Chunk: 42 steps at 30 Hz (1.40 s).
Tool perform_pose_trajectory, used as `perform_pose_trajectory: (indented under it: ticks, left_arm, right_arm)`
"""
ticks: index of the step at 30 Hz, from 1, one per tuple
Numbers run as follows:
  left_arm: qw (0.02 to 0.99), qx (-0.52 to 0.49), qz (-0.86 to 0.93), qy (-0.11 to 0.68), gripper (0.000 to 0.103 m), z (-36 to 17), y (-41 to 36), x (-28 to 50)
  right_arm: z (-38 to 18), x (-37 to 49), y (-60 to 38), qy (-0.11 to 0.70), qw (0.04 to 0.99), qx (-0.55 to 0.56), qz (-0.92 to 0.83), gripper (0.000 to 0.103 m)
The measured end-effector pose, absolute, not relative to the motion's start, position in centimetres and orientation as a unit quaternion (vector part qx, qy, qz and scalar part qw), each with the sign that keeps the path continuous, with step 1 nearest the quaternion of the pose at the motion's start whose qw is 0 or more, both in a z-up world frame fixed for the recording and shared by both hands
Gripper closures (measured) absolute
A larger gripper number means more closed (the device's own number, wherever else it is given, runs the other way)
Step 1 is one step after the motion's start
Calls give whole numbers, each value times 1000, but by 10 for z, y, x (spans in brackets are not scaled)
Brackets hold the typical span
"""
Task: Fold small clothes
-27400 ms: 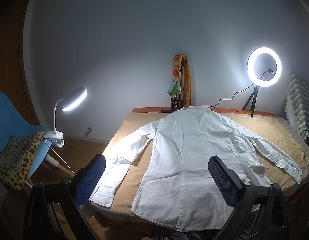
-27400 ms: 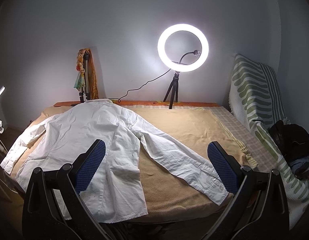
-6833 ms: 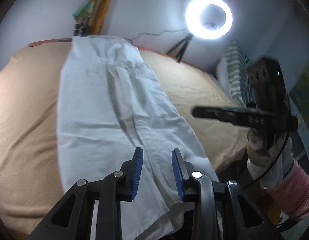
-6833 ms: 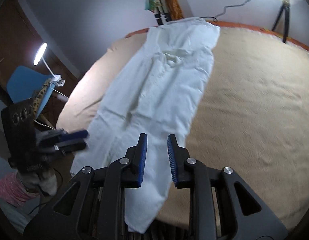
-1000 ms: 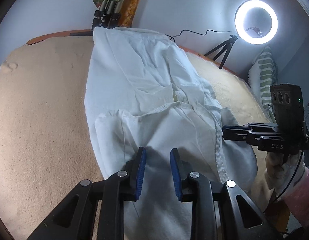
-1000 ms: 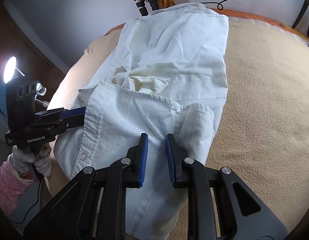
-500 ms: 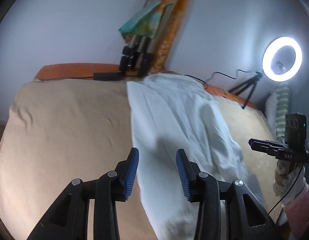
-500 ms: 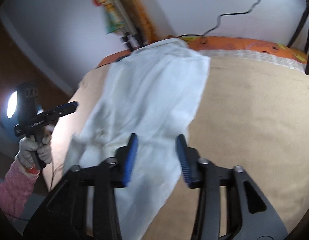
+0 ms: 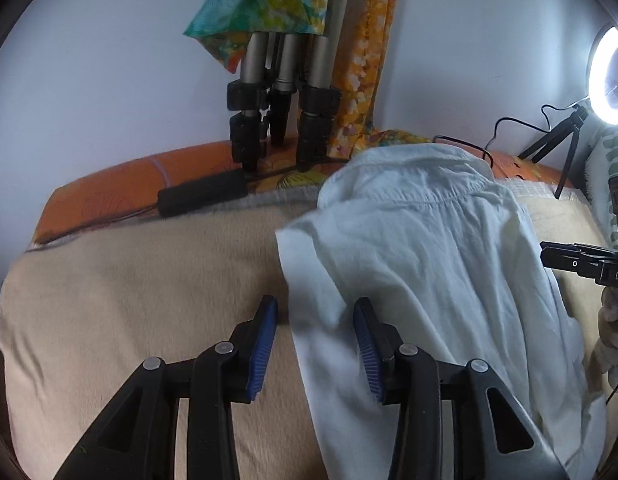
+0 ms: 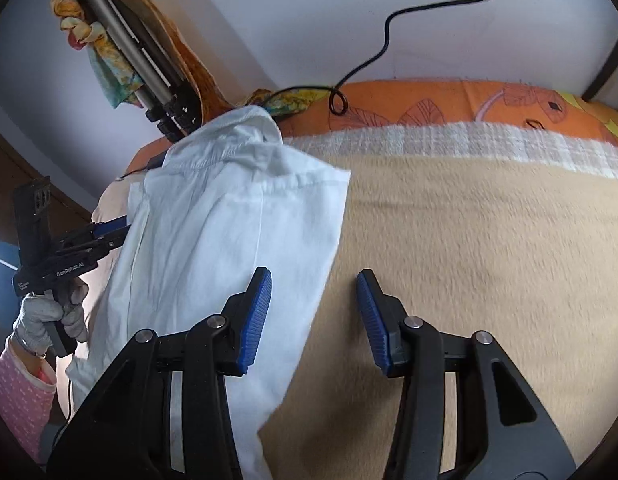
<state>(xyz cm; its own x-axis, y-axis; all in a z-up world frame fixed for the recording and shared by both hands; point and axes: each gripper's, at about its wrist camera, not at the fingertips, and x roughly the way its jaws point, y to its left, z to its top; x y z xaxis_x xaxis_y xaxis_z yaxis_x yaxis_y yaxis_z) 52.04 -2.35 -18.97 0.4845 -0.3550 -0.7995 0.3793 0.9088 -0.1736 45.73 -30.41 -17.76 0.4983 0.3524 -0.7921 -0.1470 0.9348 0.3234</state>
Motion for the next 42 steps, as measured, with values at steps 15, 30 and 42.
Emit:
perform_pose_trajectory:
  ticks: [15, 30, 42]
  left_arm:
    - [864, -15, -238, 443, 103, -177, -24, 541]
    - [886, -46, -261, 379, 103, -95, -3, 483]
    - [902, -14, -269, 337, 103, -51, 13, 368]
  right_arm:
    - [-179, 487, -292, 461, 862, 119, 174, 97]
    - [-90, 437, -282, 404, 887, 73, 212, 99]
    - [-48, 330, -267, 373, 900, 28, 223, 99]
